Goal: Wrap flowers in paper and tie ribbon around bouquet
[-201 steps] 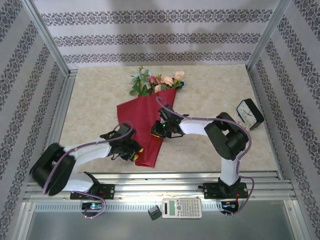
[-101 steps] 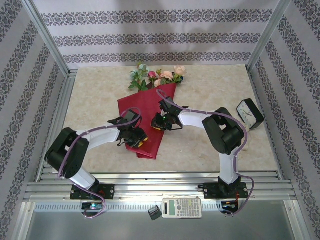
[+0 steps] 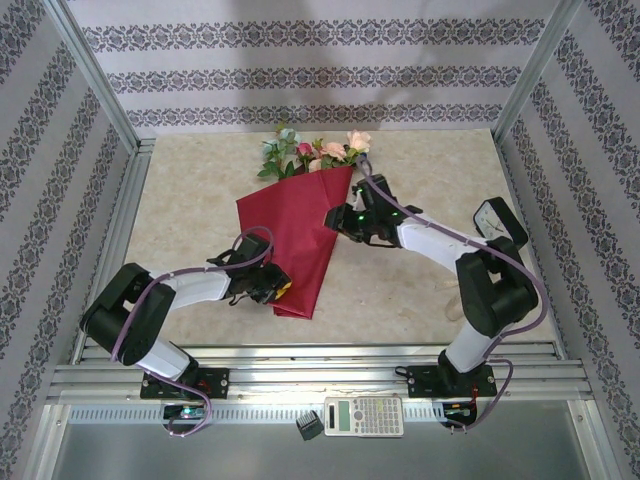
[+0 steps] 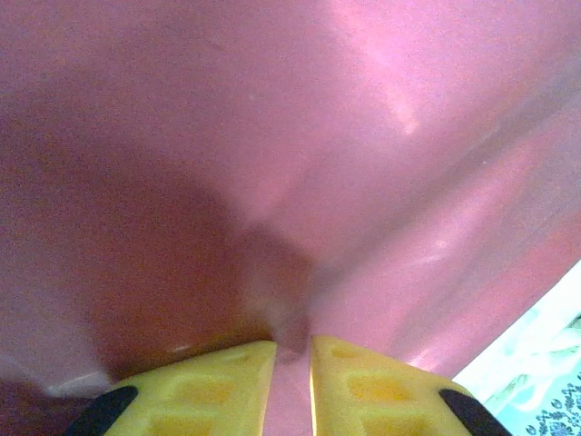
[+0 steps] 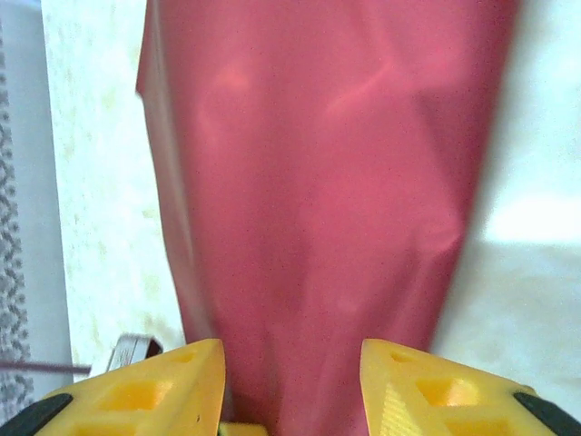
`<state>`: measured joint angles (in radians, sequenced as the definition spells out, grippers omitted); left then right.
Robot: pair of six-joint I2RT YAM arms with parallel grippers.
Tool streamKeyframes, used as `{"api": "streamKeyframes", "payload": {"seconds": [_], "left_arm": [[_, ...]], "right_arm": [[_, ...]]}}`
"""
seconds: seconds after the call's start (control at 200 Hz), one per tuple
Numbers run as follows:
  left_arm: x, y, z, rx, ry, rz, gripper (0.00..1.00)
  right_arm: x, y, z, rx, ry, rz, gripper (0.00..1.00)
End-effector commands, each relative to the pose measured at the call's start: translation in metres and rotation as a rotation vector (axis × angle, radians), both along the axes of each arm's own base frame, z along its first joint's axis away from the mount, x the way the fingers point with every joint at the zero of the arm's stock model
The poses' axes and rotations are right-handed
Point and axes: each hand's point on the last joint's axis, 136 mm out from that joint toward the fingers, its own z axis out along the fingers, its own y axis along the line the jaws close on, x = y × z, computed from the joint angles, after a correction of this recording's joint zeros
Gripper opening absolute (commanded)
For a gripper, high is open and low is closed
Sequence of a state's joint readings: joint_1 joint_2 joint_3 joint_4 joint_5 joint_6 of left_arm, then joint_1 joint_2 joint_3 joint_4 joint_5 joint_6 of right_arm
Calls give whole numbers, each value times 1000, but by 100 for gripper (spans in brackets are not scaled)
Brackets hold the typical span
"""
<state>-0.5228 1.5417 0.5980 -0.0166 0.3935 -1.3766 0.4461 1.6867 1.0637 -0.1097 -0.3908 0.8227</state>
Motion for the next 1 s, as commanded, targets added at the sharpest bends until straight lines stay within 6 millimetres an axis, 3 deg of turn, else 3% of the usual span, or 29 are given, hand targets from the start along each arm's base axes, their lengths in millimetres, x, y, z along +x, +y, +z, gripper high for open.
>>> {"api": "streamKeyframes", "payload": {"seconds": [0.0, 0.155, 0.305, 0.58, 0.719, 0.864, 0.994], "left_arm": [[-55, 40, -57, 158, 235, 47, 20], [-61, 45, -61, 165, 250, 52, 20], [-66, 50, -64, 165, 260, 64, 19], [-72, 55, -66, 164, 270, 73, 19], [-72, 55, -67, 162, 269, 74, 19], [-72, 55, -66, 158, 268, 73, 19], [-72, 56, -65, 165, 266, 72, 19]], "right_arm": [[5, -11, -22, -11, 0, 20, 45], [28, -16, -33, 11, -12, 12, 47], [44, -6, -50, 38, 14, 24, 47], [45, 9, -77, 60, 75, 35, 44], [47, 17, -76, 77, 62, 39, 32], [55, 17, -60, 83, 19, 21, 10], [56, 11, -43, 64, -19, -3, 3]]}}
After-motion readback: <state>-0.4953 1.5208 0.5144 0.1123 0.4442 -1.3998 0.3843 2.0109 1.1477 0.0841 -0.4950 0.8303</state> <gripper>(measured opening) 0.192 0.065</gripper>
